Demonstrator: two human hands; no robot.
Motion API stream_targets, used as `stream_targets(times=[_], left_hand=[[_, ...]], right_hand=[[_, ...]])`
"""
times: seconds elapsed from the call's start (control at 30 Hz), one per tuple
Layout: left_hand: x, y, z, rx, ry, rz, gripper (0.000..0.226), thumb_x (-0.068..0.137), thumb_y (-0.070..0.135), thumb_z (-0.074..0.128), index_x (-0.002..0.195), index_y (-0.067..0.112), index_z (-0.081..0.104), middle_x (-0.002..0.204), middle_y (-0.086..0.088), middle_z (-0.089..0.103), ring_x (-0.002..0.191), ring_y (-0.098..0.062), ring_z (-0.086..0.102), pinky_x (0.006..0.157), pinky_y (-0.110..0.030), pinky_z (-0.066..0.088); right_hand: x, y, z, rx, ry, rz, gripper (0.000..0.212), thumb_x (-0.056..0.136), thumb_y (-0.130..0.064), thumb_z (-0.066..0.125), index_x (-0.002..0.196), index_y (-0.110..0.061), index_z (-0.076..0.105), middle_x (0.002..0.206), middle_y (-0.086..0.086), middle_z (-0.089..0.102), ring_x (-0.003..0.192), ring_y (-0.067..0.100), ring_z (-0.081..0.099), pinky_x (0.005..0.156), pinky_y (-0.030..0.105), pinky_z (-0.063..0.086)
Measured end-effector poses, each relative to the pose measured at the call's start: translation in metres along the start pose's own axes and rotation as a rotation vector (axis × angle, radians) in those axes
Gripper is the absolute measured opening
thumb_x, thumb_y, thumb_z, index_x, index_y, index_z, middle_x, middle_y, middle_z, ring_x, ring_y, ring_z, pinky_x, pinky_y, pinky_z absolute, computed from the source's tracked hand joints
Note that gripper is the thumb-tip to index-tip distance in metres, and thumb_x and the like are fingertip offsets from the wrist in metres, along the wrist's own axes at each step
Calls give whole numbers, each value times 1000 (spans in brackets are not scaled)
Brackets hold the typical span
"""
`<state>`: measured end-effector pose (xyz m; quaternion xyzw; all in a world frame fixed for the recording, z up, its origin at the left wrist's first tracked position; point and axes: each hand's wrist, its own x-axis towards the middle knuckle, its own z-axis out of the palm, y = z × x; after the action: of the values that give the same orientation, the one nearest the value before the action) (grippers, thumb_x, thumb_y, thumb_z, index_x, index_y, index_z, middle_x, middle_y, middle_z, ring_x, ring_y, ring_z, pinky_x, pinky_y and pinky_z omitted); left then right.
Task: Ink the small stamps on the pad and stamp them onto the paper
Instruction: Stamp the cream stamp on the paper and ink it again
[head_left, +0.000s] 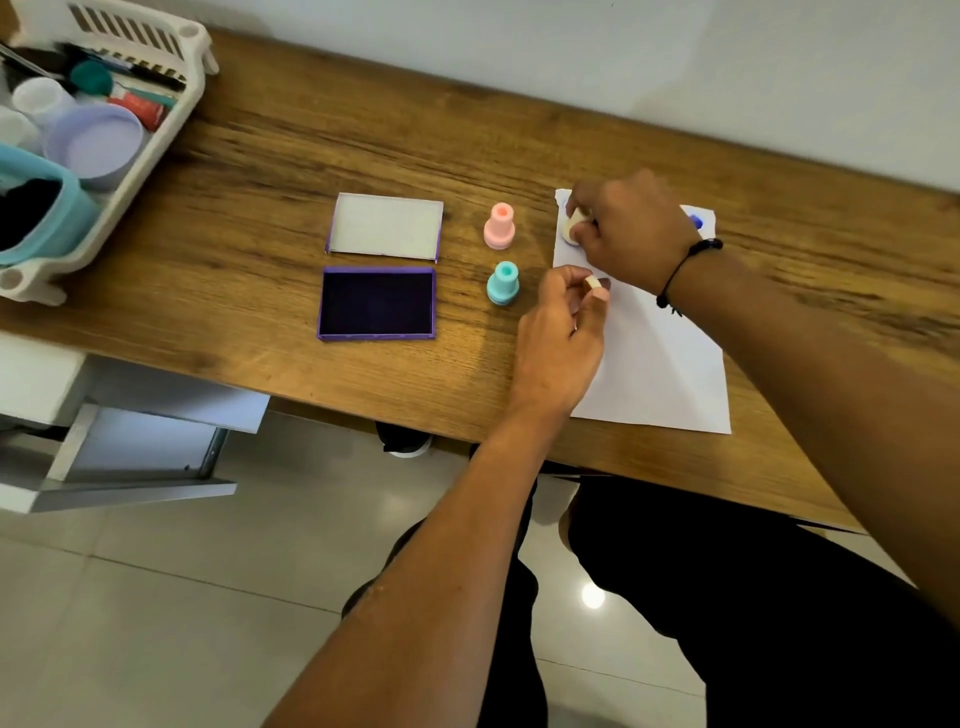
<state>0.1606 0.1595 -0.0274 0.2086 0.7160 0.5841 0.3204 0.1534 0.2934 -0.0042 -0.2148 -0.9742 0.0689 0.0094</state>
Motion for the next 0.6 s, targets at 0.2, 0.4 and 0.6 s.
stream_targets(times=[0.2, 0.4, 0.6], left_hand=[[0, 0, 0, -17, 4, 5, 22, 94, 21, 46, 112, 10, 48, 118, -8, 66, 113, -14, 58, 87, -22, 41], [0, 0, -2, -7, 1, 59, 23, 94, 19, 46, 113, 6, 47, 117, -9, 66, 112, -15, 58, 87, -20, 42], [-1, 0, 0, 6, 8, 73, 23, 94, 19, 46, 113, 6, 47, 117, -9, 66, 109, -11, 58, 84, -16, 42]], right_hand=[[5, 2, -1, -20, -56, -36, 26, 86, -14, 52, 106, -1, 61, 98, 28, 67, 90, 45, 58, 74, 43, 46], [10, 3, -5, -21, -108, -59, 24, 82, -11, 53, 103, -1, 60, 94, 27, 67, 86, 42, 59, 71, 42, 49], [10, 2, -5, -17, -113, -55, 25, 80, -11, 53, 102, -2, 60, 93, 25, 67, 86, 43, 58, 71, 43, 50]])
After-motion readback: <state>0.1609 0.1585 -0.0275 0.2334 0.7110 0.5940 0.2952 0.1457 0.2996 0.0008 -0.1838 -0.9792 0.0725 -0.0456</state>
